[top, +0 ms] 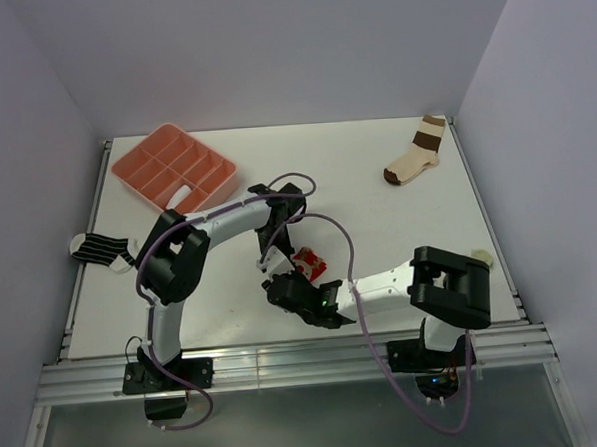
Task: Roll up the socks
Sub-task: Roll the sock at the center of the board.
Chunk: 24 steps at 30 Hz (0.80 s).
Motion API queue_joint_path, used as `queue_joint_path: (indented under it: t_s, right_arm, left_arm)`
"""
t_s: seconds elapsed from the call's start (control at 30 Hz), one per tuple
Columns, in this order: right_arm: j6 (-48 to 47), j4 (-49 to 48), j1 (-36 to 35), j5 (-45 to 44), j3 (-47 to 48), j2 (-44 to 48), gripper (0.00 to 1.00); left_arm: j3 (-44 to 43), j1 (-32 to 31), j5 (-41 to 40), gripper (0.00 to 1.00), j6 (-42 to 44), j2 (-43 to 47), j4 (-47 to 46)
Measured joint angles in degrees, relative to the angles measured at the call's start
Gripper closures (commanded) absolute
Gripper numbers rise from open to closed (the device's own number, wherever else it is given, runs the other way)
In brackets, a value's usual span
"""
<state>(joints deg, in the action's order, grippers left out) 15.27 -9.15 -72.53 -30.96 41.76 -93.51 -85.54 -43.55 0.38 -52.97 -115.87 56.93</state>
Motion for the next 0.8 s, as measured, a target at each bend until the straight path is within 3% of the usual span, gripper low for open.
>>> queue_joint_path:
  t_s: [0.23, 0.3, 0.43, 0.57, 0.8]
  right_arm:
    - [-0.72, 2.08, -2.51, -8.00, 3.63, -6.32, 0.55]
    - [-0.35, 3.34, -3.02, -11.06, 4.92, -8.33, 0.66]
    - [1.14, 6.47, -3.52, -15.52, 7.85, -11.02, 0.99]
    - [2.12, 7.13, -3.67, -15.98, 8.15, -11.15, 1.00]
    - [3.76, 0.70, 1.22, -3.13, 1.01, -3.19, 1.00]
  left_arm:
    - [0.00, -0.04, 0.02, 0.99, 0.52, -0.11, -0.07]
    - [0.00, -0.04, 0.07, 0.99, 0.87, -0.11, -0.11]
    - [0.02, 0.11, -0.28, 0.98, 1.29, -0.09, -0.50]
    - [0.87, 0.24, -0.55, 0.64, 1.07, 0.59, -1.40]
    - [7.04, 2.64, -0.33, 0.38, -0.85, 5.81, -5.01]
